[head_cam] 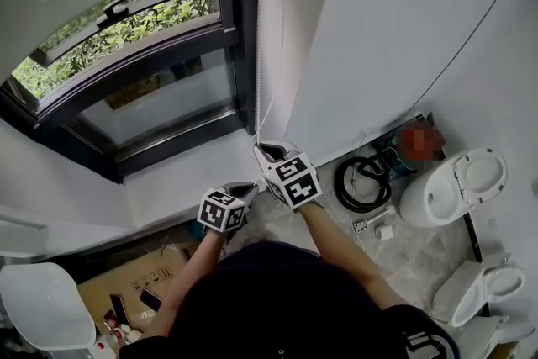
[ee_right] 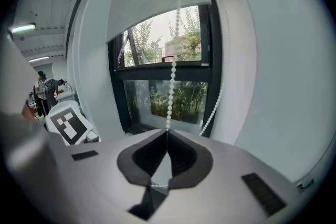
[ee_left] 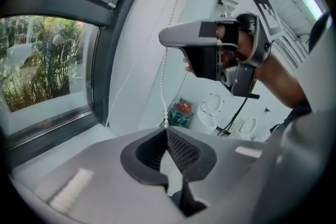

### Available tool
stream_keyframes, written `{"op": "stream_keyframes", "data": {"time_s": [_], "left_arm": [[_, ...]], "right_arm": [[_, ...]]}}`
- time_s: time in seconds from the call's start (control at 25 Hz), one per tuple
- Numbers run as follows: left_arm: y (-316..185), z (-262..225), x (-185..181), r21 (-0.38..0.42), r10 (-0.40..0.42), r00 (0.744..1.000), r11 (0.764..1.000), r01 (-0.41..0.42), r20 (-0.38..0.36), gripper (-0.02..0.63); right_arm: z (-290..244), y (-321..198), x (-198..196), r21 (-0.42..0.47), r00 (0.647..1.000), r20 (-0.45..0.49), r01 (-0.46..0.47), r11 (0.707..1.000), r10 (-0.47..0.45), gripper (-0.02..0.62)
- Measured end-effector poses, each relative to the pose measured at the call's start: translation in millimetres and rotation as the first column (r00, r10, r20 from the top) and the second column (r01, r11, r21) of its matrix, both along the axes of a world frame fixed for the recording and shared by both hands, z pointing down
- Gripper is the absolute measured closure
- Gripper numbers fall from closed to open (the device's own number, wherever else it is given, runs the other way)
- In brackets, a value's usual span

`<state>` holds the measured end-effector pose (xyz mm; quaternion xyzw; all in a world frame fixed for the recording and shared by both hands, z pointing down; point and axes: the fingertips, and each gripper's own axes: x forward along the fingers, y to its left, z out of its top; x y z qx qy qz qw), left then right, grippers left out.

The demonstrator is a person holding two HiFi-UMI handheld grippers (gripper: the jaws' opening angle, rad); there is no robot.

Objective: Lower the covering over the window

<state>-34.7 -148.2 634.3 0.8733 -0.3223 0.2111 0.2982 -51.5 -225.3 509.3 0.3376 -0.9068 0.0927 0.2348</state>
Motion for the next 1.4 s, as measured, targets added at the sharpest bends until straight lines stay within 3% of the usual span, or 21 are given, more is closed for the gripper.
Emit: {"op": "stream_keyframes", "data": {"time_s": [0.52,0.68,0.8,1.04,1.4], "left_arm": [[-7.7,-10.7,-5.7,0.071,-0.026,0.999,0.997,0.024,0.027,0.592],[-12.7,-21.5,-6.2,0.095,-0.036,0.999,0.995,0.035,0.005,0.495],[-20.7,-42.0,-7.5,0.143,-0.055,0.998,0.988,0.059,-0.027,0.489],[-44.3,-103.9,-17.0,0.286,-0.095,0.992,0.951,0.114,-0.080,0.489],[-65.9,-198.1,-21.4,0.476,-0.084,0.987,0.868,0.139,-0.133,0.489]], "right_arm": [[5.6,-2.1,5.0,-0.003,1.000,-0.003,-0.015,1.000,0.015,0.583],[5.6,-2.3,4.7,-0.004,1.000,-0.004,-0.015,1.000,0.015,0.581],[5.8,-2.2,5.2,-0.003,1.000,-0.004,-0.015,1.000,0.015,0.581],[5.5,-0.2,4.3,-0.003,1.000,-0.002,-0.014,1.000,0.014,0.583],[4.6,4.6,1.4,-0.003,1.000,0.009,-0.008,1.000,0.008,0.581]]}}
